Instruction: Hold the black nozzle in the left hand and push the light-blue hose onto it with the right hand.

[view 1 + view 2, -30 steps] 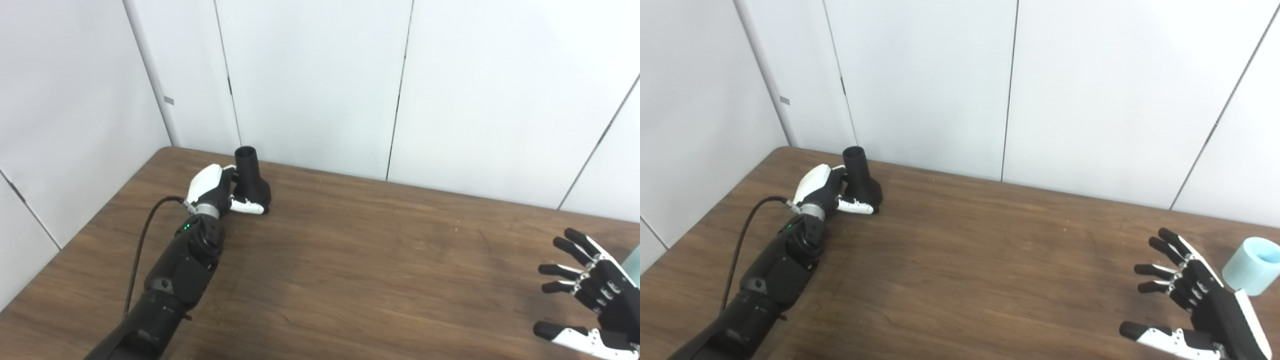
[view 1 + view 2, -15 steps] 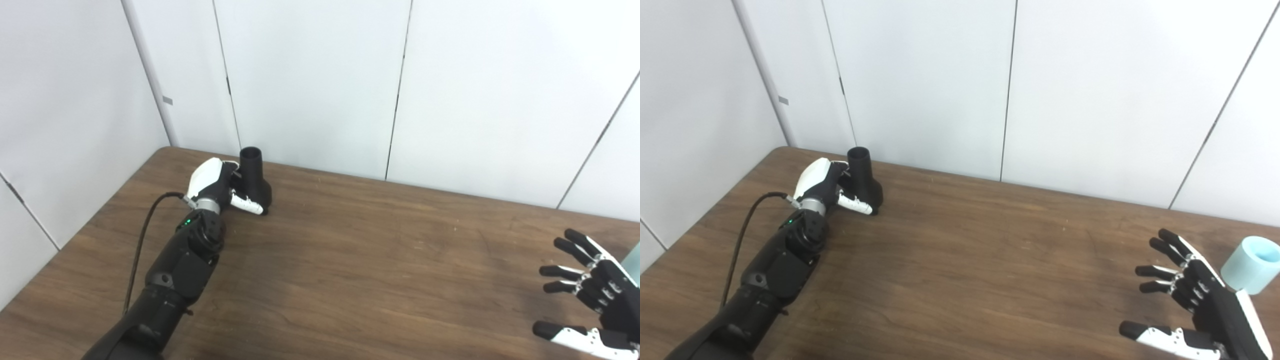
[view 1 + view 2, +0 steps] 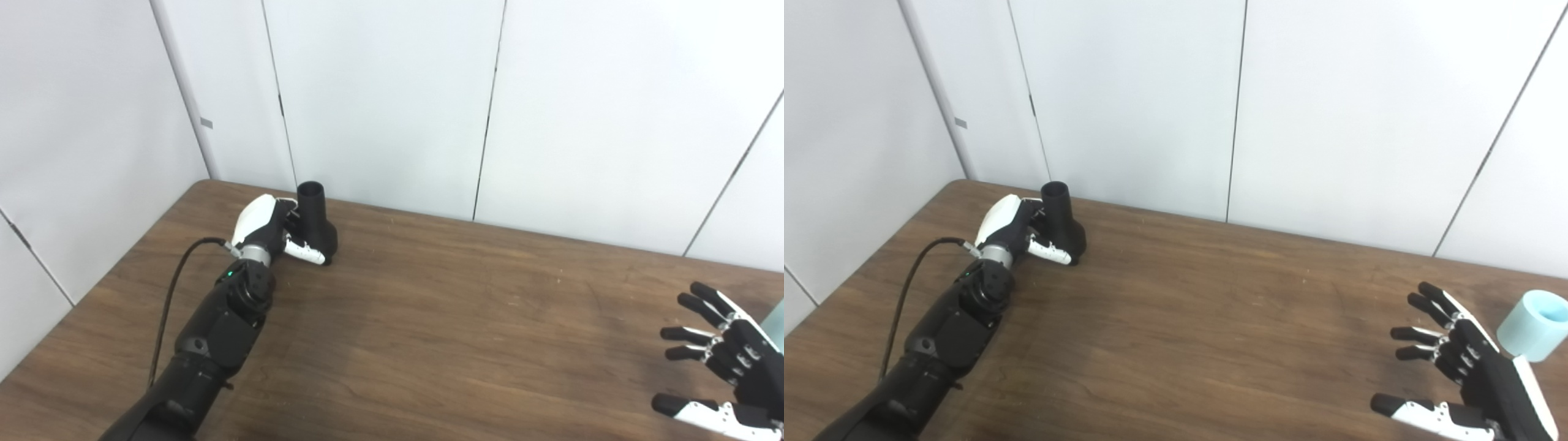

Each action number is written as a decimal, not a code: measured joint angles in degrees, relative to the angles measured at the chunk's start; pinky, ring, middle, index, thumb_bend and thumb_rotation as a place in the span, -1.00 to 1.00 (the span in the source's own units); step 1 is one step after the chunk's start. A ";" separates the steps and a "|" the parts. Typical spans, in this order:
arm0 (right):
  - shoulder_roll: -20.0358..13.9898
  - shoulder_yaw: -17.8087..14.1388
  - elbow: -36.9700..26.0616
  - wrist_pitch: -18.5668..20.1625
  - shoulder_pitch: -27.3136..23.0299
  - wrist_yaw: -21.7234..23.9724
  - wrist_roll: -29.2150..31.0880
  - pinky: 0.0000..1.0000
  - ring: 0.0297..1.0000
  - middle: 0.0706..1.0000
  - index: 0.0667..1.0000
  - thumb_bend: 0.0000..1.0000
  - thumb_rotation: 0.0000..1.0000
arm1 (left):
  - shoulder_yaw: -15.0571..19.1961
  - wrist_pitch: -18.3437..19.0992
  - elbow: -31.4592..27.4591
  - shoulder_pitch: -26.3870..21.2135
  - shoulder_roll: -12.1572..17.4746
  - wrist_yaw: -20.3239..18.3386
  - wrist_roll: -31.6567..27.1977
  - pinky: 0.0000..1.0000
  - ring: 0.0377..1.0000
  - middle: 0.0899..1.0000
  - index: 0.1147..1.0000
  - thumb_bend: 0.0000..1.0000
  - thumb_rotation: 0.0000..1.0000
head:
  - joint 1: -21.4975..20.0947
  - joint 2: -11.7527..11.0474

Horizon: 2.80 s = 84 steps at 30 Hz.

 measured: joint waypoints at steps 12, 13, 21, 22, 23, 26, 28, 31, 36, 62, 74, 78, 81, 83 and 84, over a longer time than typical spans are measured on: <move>0.00 0.02 -0.16 0.73 -0.01 -0.02 -0.10 0.14 0.31 0.67 0.71 0.59 -0.72 | -4.57 -4.12 -4.87 2.82 0.39 -1.08 0.21 0.91 0.11 -0.14 -0.15 0.05 -1.00 | -1.67 0.97; 0.00 0.02 -0.18 0.82 -0.01 -0.02 -0.15 0.15 0.31 0.67 0.71 0.58 -0.72 | -5.09 -4.69 -5.75 3.16 0.47 -1.85 0.11 0.93 0.13 -0.14 -0.16 0.05 -1.00 | -2.02 1.14; 0.02 0.06 -0.30 1.43 -0.14 -0.09 -0.60 0.18 0.31 0.67 0.71 0.56 -0.75 | -9.72 -9.12 -10.95 5.03 -1.29 -4.18 -0.22 0.92 0.18 -0.16 -0.15 0.05 -1.00 | -4.39 1.67; 0.04 0.12 -0.35 1.65 -0.18 -0.17 -0.72 0.18 0.32 0.67 0.71 0.56 -0.76 | -10.22 -9.29 -11.38 5.10 -1.50 -4.39 -0.21 0.92 0.18 -0.16 -0.15 0.05 -1.00 | -4.39 1.67; 0.08 0.19 -0.50 1.91 -0.20 -0.22 -0.83 0.19 0.32 0.67 0.71 0.56 -0.76 | -10.61 -9.39 -11.86 5.25 -1.66 -4.48 -0.20 0.93 0.17 -0.15 -0.15 0.05 -1.00 | -5.00 1.84; 0.38 0.46 -1.14 2.39 -0.35 -0.28 -0.96 0.21 0.32 0.68 0.71 0.55 -0.78 | -11.26 -11.20 -12.84 6.17 -2.50 -4.63 -0.47 0.94 0.17 -0.15 -0.16 0.05 -1.00 | -6.06 2.11; 0.81 0.66 -2.14 3.51 -0.65 -0.52 -1.14 0.22 0.33 0.68 0.71 0.55 -0.76 | -11.34 -12.77 -13.44 6.89 -3.16 -4.69 -1.26 0.94 0.17 -0.15 -0.16 0.05 -1.00 | -6.76 2.20; 1.59 0.89 -4.16 6.77 -1.03 -1.30 -1.85 0.22 0.34 0.69 0.71 0.54 -0.74 | -12.05 -15.39 -14.62 8.08 -3.57 -5.43 -3.03 0.96 0.18 -0.16 -0.15 0.05 -1.00 | -8.44 2.64; 2.26 1.43 -6.08 9.31 -1.18 -2.36 -3.71 0.19 0.34 0.66 0.70 0.53 -0.77 | -13.11 -19.60 -15.64 9.31 -4.20 -8.21 -6.82 0.98 0.24 -0.12 -0.17 0.05 -1.00 | -10.01 3.16; 3.50 2.50 -6.05 8.93 -1.61 -2.46 -5.60 0.05 0.31 0.65 0.69 0.56 -0.69 | -22.47 -23.67 -20.19 7.79 -6.76 -20.34 -8.50 1.00 0.27 -0.12 -0.17 0.05 -1.00 | -15.29 5.19; 3.52 2.63 -6.05 8.71 -1.74 -2.44 -5.49 0.02 0.30 0.64 0.69 0.54 -0.69 | -25.96 -15.94 -25.66 5.58 -5.86 -23.04 0.47 1.00 0.21 -0.16 -0.15 0.05 -1.00 | -15.47 5.54; 3.52 2.63 -6.05 8.71 -1.81 -2.44 -5.49 0.02 0.30 0.64 0.69 0.54 -0.69 | -25.98 -15.73 -25.80 5.58 -5.89 -23.04 0.87 1.00 0.21 -0.17 -0.15 0.05 -1.00 | -15.64 5.80; 3.51 2.63 -6.05 8.72 -1.90 -2.44 -5.50 0.02 0.30 0.64 0.69 0.54 -0.68 | -26.09 -15.59 -26.02 5.58 -5.90 -23.04 1.43 1.00 0.21 -0.16 -0.15 0.05 -1.00 | -15.91 5.89; 3.51 2.62 -6.05 8.72 -1.92 -2.44 -5.50 0.02 0.30 0.64 0.69 0.54 -0.67 | -26.11 -15.58 -26.02 5.57 -5.93 -23.04 1.56 1.00 0.21 -0.16 -0.15 0.05 -1.00 | -16.00 5.80; 3.51 2.61 -6.05 8.72 -1.92 -2.44 -5.49 0.02 0.30 0.63 0.69 0.55 -0.67 | -26.12 -15.57 -26.02 5.57 -5.95 -23.04 1.66 1.00 0.21 -0.16 -0.15 0.05 -1.00 | -16.34 5.80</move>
